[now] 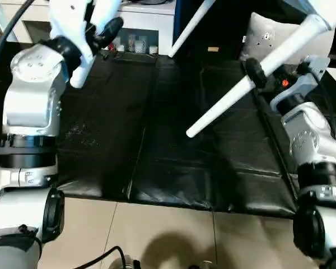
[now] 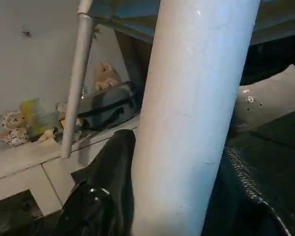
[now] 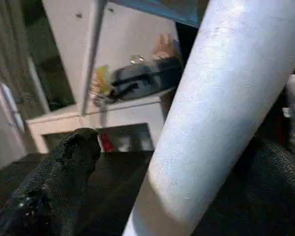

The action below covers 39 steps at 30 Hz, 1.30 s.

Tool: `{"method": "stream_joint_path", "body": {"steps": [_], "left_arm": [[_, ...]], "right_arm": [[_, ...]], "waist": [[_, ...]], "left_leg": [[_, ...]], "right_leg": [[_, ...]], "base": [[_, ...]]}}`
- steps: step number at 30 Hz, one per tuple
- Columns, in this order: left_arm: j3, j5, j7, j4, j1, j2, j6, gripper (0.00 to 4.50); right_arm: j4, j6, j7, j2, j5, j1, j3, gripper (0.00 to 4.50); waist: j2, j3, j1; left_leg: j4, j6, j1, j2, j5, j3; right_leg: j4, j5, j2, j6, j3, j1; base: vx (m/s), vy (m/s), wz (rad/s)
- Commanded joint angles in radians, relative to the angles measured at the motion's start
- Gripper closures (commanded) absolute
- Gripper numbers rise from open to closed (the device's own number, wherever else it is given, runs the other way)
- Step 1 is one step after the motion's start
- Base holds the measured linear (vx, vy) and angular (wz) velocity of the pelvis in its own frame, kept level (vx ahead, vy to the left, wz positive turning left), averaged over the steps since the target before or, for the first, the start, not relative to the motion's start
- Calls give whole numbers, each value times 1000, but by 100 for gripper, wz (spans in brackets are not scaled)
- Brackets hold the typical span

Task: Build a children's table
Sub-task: Flip table

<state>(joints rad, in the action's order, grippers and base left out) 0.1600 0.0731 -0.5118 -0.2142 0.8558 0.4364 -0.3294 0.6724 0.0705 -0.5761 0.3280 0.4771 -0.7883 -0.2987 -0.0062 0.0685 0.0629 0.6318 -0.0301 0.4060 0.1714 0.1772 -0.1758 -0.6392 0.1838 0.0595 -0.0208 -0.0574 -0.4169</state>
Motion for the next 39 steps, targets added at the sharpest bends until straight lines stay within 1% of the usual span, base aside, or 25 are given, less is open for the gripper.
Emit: {"method": "stream_joint_path", "body": {"steps": [1,2,4,6,7,8,10,11,12,13,14,17,21,23,25,29,30,31,33,34,35,36,37,38,39], "left_arm": [[-10,52,-29,-27,-33,-29,21,259],[-10,54,-33,-29,-39,-31,27,259],[-11,74,-71,-41,-105,-46,79,259],[-2,97,-89,-37,-149,-65,93,270],[-2,98,-90,-37,-151,-66,94,270],[-2,99,-91,-36,-157,-67,95,274],[4,106,-98,-33,-209,-72,115,279],[10,111,-95,-39,-231,-78,127,282],[12,112,-95,-42,-237,-80,131,284],[16,114,-95,-47,-245,-83,138,285],[18,113,-94,-50,-260,-84,144,287],[24,115,-94,-58,-280,-85,155,288],[32,93,-76,-109,-292,-72,170,288],[36,97,-87,-130,-296,-64,168,288],[36,95,-92,-140,-299,-56,166,288],[34,80,-98,-157,-323,-29,164,288],[39,83,-101,-151,-338,-21,154,232],[44,85,-104,-140,-354,-12,149,232],[49,92,-114,-124,-373,-3,138,216],[55,108,-137,-91,-407,9,127,209],[58,118,-152,-71,-428,16,123,199],[60,125,-161,-58,-441,20,119,190],[63,133,-170,-42,-459,24,117,177],[84,155,-184,-18,-495,28,128,172],[114,185,-201,17,-546,33,144,172]], "right_arm": [[-125,25,-83,-2,47,-2,37,1],[-137,28,-88,-2,49,3,40,1],[-262,62,-131,0,68,50,65,1],[-365,107,-139,3,93,89,77,0],[-371,110,-140,4,94,91,77,0],[-384,115,-140,5,98,97,79,0],[-522,179,-138,21,135,162,94,0],[-598,210,-135,33,154,205,104,0],[-618,220,-135,36,160,217,107,0],[-650,236,-135,41,168,235,110,0],[-690,252,-132,47,175,261,117,0],[-754,289,-122,50,195,296,124,0],[-868,342,-100,46,212,368,165,0],[-904,368,-80,36,220,392,180,0],[-919,378,-69,31,223,400,183,0],[-990,439,-26,26,246,431,181,0],[-994,445,-15,27,235,437,181,0],[-982,434,-5,31,198,444,186,0],[-968,425,0,37,167,452,191,0],[-949,407,0,43,135,466,193,0],[-939,397,-1,46,120,475,194,0],[-935,392,-2,47,114,481,194,0],[-933,388,-4,47,112,489,192,0],[-940,385,-4,49,111,512,186,0],[-952,378,-5,49,109,545,180,0]], "waist": [[-11,-83,6],[-11,-83,6],[-4,-84,9],[-6,-86,14],[-2,-85,15],[-3,-84,18],[5,-83,26],[2,-83,29],[3,-84,35],[3,-85,34],[8,-86,37],[4,-84,43],[-1,-80,44],[-3,-77,39],[-3,-75,37],[-3,-73,32],[-3,-72,29],[-2,-71,27],[0,-67,18],[-5,-67,16],[-5,-69,18],[-1,-66,15],[-5,-67,14],[-13,-69,16],[-8,-69,21]], "left_leg": [[-69,47,-24,49,131,13],[-70,50,-24,51,126,13],[-70,54,-25,51,116,15],[-74,56,-29,54,113,14],[-74,54,-30,54,119,14],[-75,46,-33,55,142,14],[-78,32,-37,57,162,15],[-81,30,-38,58,165,16],[-83,32,-40,61,157,16],[-84,32,-40,60,156,17],[-83,30,-39,60,150,18],[-86,18,-41,61,165,19],[-90,9,-39,62,180,19],[-94,1,-38,59,197,20],[-95,-13,-41,58,229,22],[-98,-20,-41,59,232,23],[-100,-25,-41,59,244,25],[-101,-27,-42,58,254,24],[-105,-47,-46,60,299,28],[-105,-47,-46,59,303,27],[-105,-51,-44,61,297,29],[-108,-50,-48,61,303,26],[-108,-49,-49,60,308,26],[-107,-44,-46,59,298,25],[-108,-39,-45,62,284,26]], "right_leg": [[74,153,82,-227,43,58],[73,143,82,-224,44,59],[73,125,81,-220,44,58],[71,112,79,-216,44,57],[72,119,79,-217,44,55],[76,147,79,-213,44,52],[80,172,80,-199,46,50],[81,167,78,-191,46,50],[82,150,79,-182,46,50],[80,145,79,-183,45,49],[81,132,80,-185,45,49],[80,124,80,-192,44,48],[85,154,84,-175,45,50],[89,187,85,-163,45,51],[96,259,89,-146,47,51],[99,285,87,-129,48,48],[99,289,86,-126,47,48],[100,299,86,-125,47,47],[104,342,87,-125,47,44],[105,349,88,-124,48,46],[101,341,92,-127,49,48],[106,339,89,-131,50,43],[108,338,89,-133,50,44],[106,327,89,-135,51,48],[103,310,93,-139,52,49]], "base": [[0,0,0],[0,0,0],[0,0,0],[0,0,0],[0,0,0],[0,0,0],[0,0,0],[0,0,0],[0,0,0],[0,0,0],[0,0,0],[0,0,0],[0,0,0],[0,0,0],[0,0,0],[0,0,0],[0,0,0],[0,0,0],[0,0,0],[0,0,0],[0,0,0],[0,0,0],[0,0,0],[0,0,0],[0,0,0]]}}
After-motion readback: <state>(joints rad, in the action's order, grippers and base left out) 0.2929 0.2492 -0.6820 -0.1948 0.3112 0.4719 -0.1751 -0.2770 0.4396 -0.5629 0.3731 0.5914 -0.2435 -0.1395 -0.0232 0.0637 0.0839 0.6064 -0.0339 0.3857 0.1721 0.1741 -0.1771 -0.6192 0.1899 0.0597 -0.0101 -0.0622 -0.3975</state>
